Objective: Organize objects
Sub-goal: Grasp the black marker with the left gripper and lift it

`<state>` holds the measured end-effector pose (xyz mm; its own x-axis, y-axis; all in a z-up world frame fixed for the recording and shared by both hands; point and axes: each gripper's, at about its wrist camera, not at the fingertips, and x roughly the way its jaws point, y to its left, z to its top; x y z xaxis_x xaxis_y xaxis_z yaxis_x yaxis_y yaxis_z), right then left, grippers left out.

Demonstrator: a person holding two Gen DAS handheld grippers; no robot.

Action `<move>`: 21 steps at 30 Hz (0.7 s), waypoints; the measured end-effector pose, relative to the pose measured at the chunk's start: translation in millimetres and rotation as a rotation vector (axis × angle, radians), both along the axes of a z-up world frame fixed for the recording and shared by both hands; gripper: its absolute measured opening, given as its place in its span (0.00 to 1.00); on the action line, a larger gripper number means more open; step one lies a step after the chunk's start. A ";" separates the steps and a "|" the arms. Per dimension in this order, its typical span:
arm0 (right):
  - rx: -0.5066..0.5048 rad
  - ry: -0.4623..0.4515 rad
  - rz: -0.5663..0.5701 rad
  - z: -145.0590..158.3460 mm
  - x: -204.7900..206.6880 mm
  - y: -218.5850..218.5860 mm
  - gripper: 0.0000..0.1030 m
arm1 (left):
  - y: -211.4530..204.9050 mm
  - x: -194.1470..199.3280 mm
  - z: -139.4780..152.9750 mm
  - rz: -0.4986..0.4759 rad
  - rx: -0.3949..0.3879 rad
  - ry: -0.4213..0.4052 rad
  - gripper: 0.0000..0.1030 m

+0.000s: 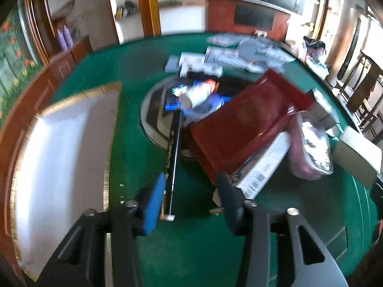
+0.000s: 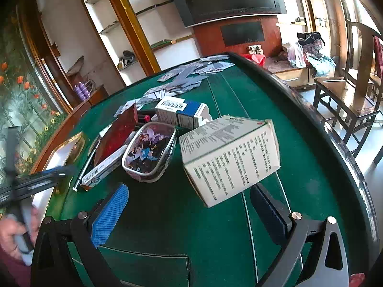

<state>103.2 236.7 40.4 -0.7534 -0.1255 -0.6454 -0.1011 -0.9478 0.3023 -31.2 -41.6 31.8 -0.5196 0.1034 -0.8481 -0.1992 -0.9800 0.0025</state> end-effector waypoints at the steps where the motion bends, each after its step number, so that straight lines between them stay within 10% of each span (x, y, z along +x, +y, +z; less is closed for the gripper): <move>1: 0.000 0.007 -0.003 0.3 1.4 0.3 1.00 | -1.9 -4.4 -4.9 0.007 -0.001 -0.018 0.36; 21: 0.013 -0.006 -0.020 4.6 4.2 4.7 1.00 | -7.0 -14.9 -19.1 0.013 -0.006 0.019 0.41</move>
